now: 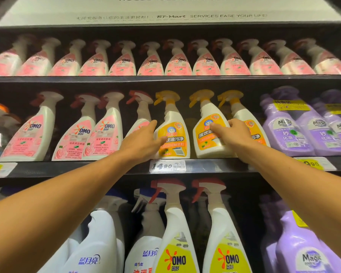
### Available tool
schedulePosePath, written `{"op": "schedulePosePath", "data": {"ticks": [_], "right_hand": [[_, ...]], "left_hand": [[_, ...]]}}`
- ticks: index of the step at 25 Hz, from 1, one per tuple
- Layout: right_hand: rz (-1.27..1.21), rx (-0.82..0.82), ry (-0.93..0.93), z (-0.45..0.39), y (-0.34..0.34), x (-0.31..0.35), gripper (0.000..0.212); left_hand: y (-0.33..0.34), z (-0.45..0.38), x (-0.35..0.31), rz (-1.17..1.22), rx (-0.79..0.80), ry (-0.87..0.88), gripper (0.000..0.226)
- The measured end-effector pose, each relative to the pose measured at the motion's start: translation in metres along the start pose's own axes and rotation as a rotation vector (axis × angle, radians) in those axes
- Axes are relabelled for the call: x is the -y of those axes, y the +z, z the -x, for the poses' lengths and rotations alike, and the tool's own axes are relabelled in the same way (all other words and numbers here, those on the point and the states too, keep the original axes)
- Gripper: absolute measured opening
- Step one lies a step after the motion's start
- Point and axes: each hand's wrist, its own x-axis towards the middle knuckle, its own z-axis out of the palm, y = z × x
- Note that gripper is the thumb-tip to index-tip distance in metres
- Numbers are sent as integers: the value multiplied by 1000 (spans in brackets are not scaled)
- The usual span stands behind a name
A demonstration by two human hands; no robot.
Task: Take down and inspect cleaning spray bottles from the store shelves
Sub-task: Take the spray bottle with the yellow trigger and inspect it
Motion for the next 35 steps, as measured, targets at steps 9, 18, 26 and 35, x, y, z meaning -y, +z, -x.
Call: {"op": "schedulePosePath", "data": {"ticks": [9,18,26,35], "right_hand": [[-249,50,74,32,-40,24,25],[-510,106,73,140,-33,1,35],[-601,218,162,274,-8,5,26],[-743,356,457,431,34,25,27]], "left_hand": [[-5,41,-62,585,107,19,43],[1,126,-91,1276,384,-303,46],[0,245,-52,1464,380,-388,54],[-43,443,26,1523,535,-559,53]]}}
